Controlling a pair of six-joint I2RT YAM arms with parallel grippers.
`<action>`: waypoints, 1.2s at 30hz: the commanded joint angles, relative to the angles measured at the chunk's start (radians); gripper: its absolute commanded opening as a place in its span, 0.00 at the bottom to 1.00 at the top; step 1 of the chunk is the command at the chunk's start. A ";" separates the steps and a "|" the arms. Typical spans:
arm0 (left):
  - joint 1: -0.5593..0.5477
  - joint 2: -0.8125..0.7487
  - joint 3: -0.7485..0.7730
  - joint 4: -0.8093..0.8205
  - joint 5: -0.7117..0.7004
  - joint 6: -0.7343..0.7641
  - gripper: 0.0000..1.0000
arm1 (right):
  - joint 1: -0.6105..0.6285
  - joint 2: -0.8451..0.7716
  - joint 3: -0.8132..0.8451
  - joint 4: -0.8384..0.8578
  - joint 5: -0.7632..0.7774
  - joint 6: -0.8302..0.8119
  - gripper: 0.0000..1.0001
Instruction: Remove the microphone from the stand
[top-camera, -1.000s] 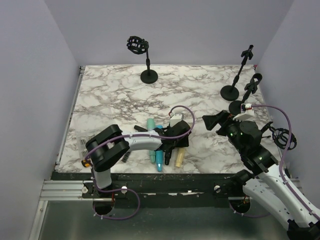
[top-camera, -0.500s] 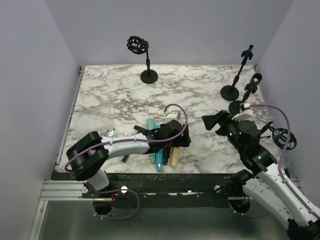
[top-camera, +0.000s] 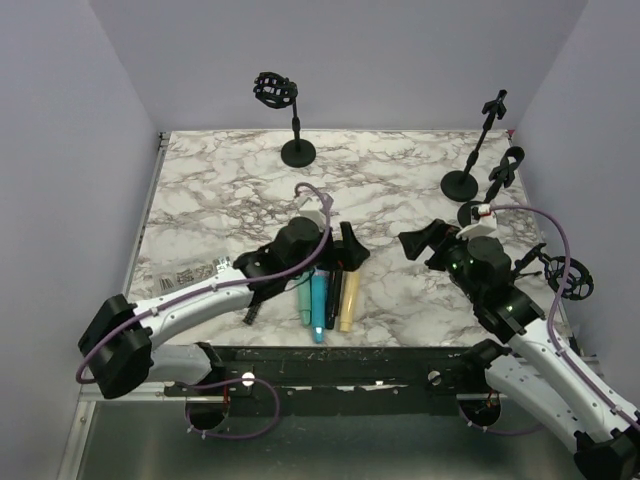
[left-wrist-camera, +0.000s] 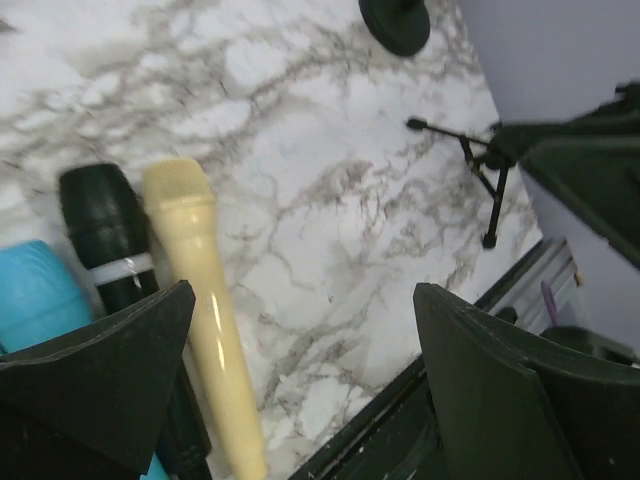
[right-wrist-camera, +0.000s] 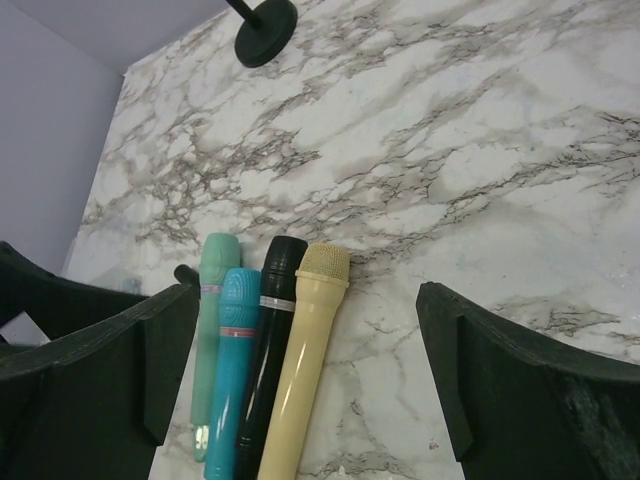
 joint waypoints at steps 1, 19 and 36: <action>0.201 -0.093 -0.018 0.044 0.158 0.060 0.95 | -0.001 0.017 -0.009 0.049 -0.018 -0.005 1.00; 0.944 0.261 0.316 0.495 0.625 -0.513 0.98 | -0.001 0.097 0.066 0.112 -0.047 -0.041 1.00; 0.990 0.789 0.940 0.398 0.672 -0.686 0.92 | -0.002 0.098 0.063 0.112 -0.011 -0.059 1.00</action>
